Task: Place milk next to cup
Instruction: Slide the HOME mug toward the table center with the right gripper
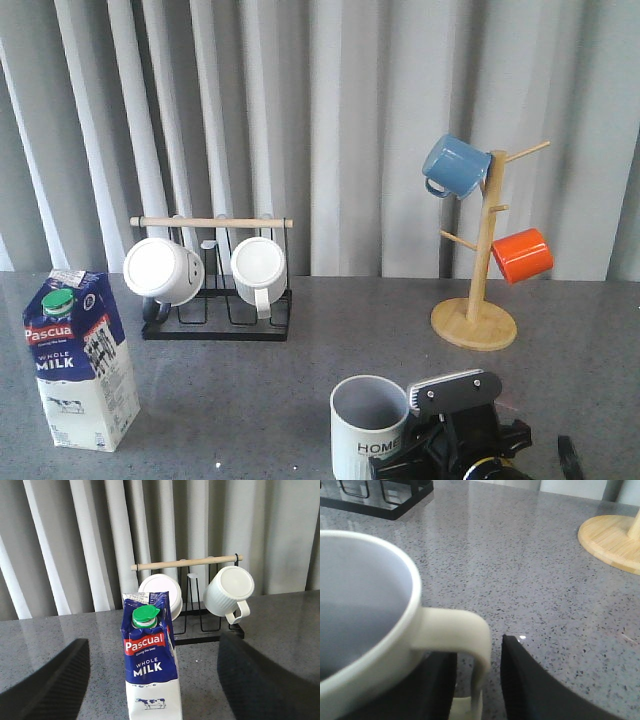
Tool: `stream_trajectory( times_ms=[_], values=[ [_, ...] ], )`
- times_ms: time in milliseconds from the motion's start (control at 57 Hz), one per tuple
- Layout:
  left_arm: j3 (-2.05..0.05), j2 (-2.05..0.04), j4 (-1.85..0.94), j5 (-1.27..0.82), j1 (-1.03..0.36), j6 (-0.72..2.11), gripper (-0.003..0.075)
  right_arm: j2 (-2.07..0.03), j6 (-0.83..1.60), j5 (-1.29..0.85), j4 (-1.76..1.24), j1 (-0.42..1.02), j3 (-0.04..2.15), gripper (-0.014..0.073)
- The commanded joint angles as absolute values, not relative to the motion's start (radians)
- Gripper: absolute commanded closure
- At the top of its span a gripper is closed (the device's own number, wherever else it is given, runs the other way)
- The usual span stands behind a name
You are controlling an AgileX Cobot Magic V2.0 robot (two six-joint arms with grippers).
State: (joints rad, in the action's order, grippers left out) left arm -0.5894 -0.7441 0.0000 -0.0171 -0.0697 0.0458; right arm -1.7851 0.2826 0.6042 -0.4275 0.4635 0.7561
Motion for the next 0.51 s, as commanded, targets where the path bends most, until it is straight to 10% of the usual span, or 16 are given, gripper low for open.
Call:
stream_trajectory(
  times_ms=[0, 491],
  values=[
    [-0.624, -0.745, -0.015, 0.061, -0.072, 0.038, 0.02, -1.706, 0.308, 0.626, -0.403, 0.463, 0.775, 0.0349],
    [-0.624, -0.745, -0.015, 0.061, -0.072, 0.038, 0.02, -1.392, 0.302, 0.588, -0.299, 0.434, 0.522, 0.0349]
  ],
)
